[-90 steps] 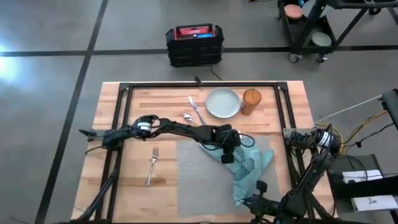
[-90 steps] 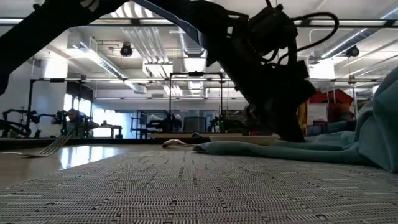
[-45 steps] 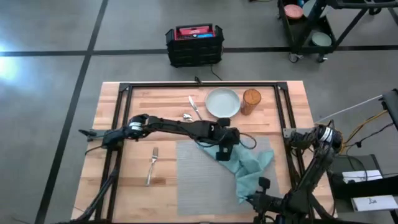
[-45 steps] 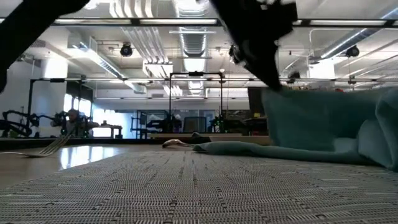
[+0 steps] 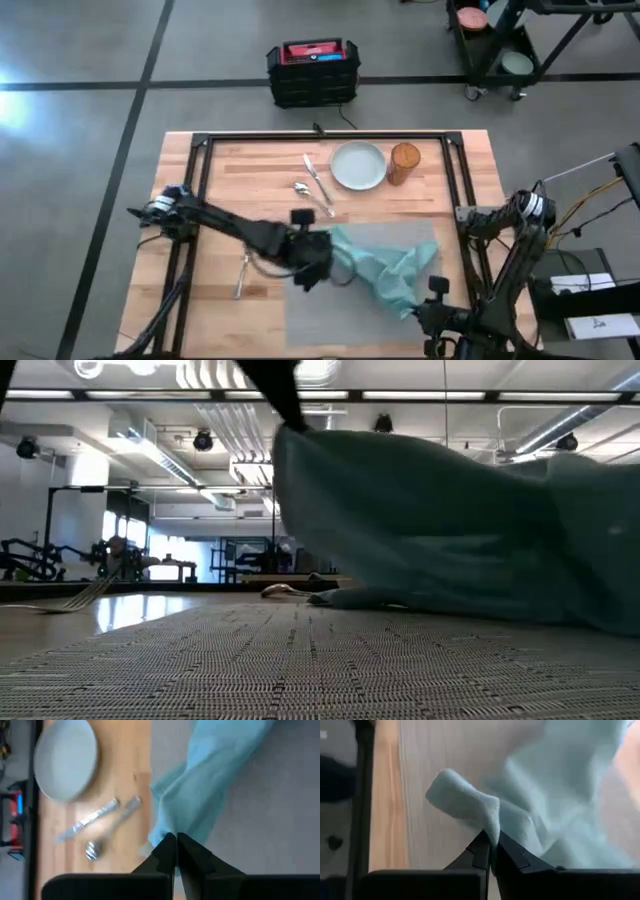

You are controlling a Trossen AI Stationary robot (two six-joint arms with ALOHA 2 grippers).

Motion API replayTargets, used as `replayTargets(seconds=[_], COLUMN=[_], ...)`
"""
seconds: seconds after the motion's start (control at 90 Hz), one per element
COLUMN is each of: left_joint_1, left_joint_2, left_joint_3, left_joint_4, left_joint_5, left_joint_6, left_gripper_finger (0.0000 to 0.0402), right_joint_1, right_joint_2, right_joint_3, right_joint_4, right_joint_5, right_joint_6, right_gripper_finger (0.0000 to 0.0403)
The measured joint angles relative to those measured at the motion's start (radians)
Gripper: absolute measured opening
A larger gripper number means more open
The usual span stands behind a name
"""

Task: Set table place
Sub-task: Fold the blue napkin on the gray placemat

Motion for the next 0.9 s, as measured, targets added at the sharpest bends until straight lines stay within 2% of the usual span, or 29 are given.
replayTargets(seconds=[0.222, 0.322, 0.489, 0.633, 0.756, 0.9], left_joint_1=[-0.156, -0.216, -0.262, -0.244, -0.22, -0.214], left_joint_2=[-0.067, -0.068, -0.067, -0.068, -0.069, -0.072], left_joint_3=[-0.335, -0.433, -0.541, -0.552, -0.5, -0.406], left_joint_4=[0.269, 0.404, 0.582, 0.543, 0.435, 0.268], left_joint_5=[0.076, 0.12, 0.168, 0.209, 0.273, 0.26], left_joint_6=[-0.148, -0.182, -0.204, -0.229, -0.238, -0.23], left_gripper_finger=[0.0, 0.0, 0.0001, 0.0034, 0.0094, 0.0168], right_joint_1=[0.028, 0.036, 0.036, 0.029, 0.029, 0.029], right_joint_2=[0.101, 0.107, 0.099, 0.098, 0.098, 0.098], right_joint_3=[-0.031, -0.029, -0.03, -0.039, -0.048, -0.059], right_joint_4=[0.05, 0.056, 0.057, 0.053, 0.057, 0.059], right_joint_5=[-0.046, -0.084, -0.08, -0.077, -0.078, -0.077], right_joint_6=[0.077, 0.054, 0.042, 0.026, 0.049, 0.081], right_gripper_finger=[0.0, 0.0, 0.0, 0.0, 0.0, 0.0])
